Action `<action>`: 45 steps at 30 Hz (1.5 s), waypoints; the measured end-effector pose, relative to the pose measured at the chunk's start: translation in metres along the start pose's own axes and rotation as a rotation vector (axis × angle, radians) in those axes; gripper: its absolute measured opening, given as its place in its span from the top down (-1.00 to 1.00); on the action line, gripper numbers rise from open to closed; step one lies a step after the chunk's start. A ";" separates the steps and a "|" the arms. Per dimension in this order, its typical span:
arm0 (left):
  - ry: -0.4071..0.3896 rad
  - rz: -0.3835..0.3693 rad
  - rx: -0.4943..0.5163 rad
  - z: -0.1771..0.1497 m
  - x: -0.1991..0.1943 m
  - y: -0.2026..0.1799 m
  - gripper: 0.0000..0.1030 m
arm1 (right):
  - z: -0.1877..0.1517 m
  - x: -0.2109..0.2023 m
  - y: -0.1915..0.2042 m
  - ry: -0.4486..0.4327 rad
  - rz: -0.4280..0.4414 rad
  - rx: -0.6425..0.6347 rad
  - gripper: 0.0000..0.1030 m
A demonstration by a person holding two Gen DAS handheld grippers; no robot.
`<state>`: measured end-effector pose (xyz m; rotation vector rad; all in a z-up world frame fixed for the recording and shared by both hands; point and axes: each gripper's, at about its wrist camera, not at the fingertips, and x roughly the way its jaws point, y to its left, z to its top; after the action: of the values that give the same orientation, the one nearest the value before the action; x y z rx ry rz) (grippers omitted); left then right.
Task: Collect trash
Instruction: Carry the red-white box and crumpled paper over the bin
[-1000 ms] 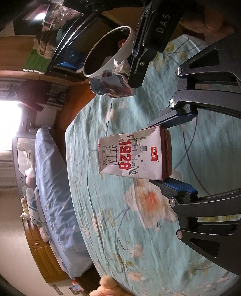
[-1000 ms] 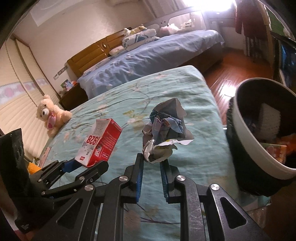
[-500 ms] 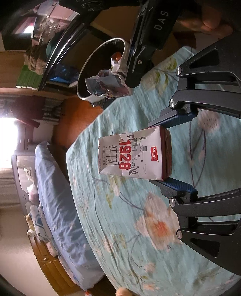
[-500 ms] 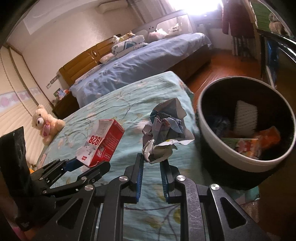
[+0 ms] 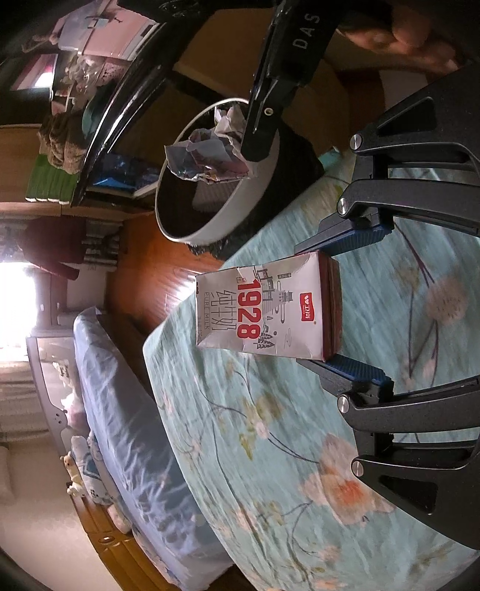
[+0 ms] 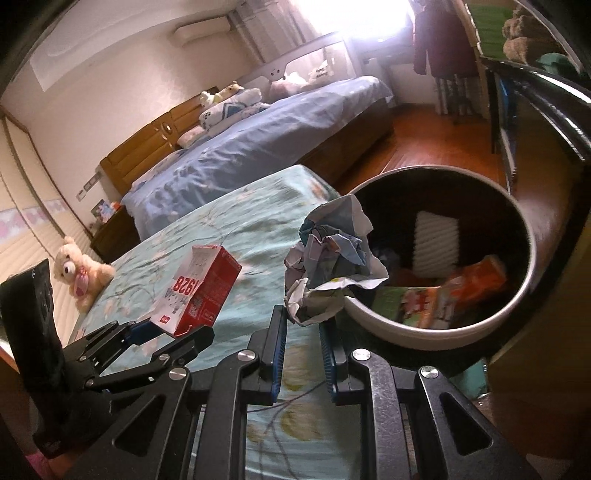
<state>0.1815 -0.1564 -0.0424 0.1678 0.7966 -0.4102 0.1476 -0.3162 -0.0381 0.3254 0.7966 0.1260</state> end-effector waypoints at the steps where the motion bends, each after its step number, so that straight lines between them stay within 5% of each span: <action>1: -0.001 -0.004 0.004 0.001 0.000 -0.002 0.03 | 0.001 -0.002 -0.003 -0.003 -0.006 0.005 0.65; 45: 0.006 -0.068 0.141 0.054 0.034 -0.082 0.03 | 0.027 -0.008 -0.073 -0.009 -0.141 0.049 0.64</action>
<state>0.2036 -0.2570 -0.0291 0.2742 0.7812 -0.5313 0.1612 -0.3937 -0.0395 0.3145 0.8120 -0.0267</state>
